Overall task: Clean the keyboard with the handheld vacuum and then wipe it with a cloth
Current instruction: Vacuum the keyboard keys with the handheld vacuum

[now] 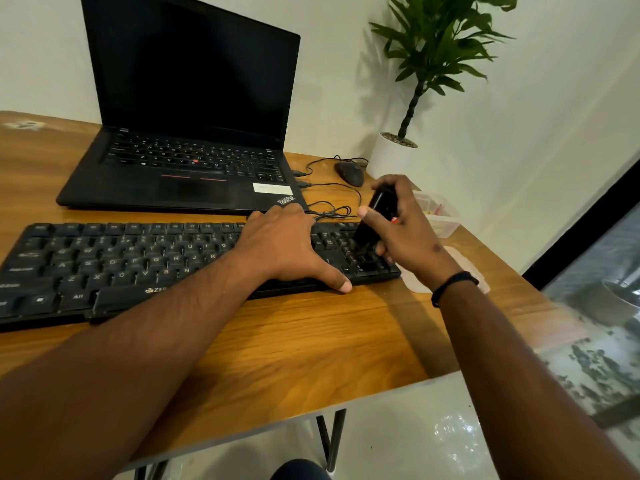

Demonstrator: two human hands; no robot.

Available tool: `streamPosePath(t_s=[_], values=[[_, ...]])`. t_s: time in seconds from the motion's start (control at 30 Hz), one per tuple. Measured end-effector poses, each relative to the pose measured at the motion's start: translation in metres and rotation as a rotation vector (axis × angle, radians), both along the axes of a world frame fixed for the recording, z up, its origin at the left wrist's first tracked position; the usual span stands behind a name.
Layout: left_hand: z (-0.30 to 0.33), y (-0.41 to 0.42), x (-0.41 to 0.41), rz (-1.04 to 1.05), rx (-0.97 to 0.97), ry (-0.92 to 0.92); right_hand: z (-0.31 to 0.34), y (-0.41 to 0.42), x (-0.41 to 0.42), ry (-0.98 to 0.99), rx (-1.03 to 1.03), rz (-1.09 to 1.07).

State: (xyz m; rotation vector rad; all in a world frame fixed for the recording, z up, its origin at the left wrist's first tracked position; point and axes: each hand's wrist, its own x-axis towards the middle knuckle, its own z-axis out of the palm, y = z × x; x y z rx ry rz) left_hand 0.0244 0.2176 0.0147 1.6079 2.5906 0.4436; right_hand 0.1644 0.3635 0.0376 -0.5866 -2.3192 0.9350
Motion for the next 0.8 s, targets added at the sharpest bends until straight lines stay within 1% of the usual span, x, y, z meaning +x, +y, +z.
streamPosePath(t_s=[0.07, 0.1, 0.17, 0.2, 0.23, 0.3, 0.33, 0.37, 0.43, 0.47, 0.5, 0.57, 0.6, 0.63, 0.7, 0.73, 0.77, 0.8], values=[[-0.001, 0.0, -0.001, 0.001, 0.0, -0.006, 0.001, -0.009, 0.003, -0.025, -0.042, 0.099], [-0.001, 0.0, -0.001, -0.001, 0.001, -0.01, 0.001, -0.009, 0.005, -0.033, -0.016, 0.087], [0.0, 0.0, -0.001, -0.004, -0.002, -0.017, 0.003, -0.006, 0.012, -0.048, 0.121, -0.032], [0.0, 0.0, -0.001, -0.005, -0.005, -0.018, 0.003, -0.005, 0.016, -0.048, 0.152, -0.072], [0.0, 0.0, -0.001, -0.005, -0.004, -0.016, 0.003, -0.006, 0.019, -0.029, 0.135, -0.059], [0.0, 0.0, -0.002, 0.001, 0.004, -0.012, 0.003, -0.014, 0.024, -0.024, 0.007, 0.092], [0.0, 0.0, -0.001, 0.001, 0.006, -0.01, 0.003, -0.018, 0.026, -0.032, -0.014, 0.136], [0.0, 0.001, -0.001, -0.001, 0.006, -0.009, 0.002, -0.018, 0.028, -0.033, -0.006, 0.131], [0.0, 0.001, -0.001, -0.002, 0.002, -0.013, 0.001, -0.016, 0.032, -0.029, 0.118, 0.013], [0.001, 0.0, 0.0, -0.002, 0.0, -0.014, 0.0, -0.016, 0.034, -0.019, 0.137, -0.029], [0.001, 0.0, 0.0, -0.002, 0.002, -0.015, -0.002, -0.019, 0.034, 0.005, 0.099, -0.015], [0.0, 0.0, -0.001, -0.006, 0.009, -0.013, -0.005, -0.03, 0.031, 0.019, -0.043, 0.11], [0.0, 0.0, -0.001, -0.009, 0.01, -0.011, -0.007, -0.032, 0.029, 0.015, -0.021, 0.125], [0.0, 0.0, -0.001, -0.008, 0.01, -0.01, -0.008, -0.03, 0.026, 0.014, 0.046, 0.071], [0.001, 0.0, -0.001, -0.004, 0.007, -0.014, -0.008, -0.021, 0.024, 0.006, 0.253, -0.155], [0.001, 0.001, 0.0, -0.003, 0.005, -0.013, -0.008, -0.017, 0.022, 0.012, 0.297, -0.215], [0.001, 0.0, 0.0, 0.0, 0.006, -0.011, -0.008, -0.016, 0.019, 0.024, 0.282, -0.189], [0.0, 0.0, 0.0, 0.002, 0.009, -0.008, -0.007, -0.018, 0.016, 0.022, 0.195, -0.097]])
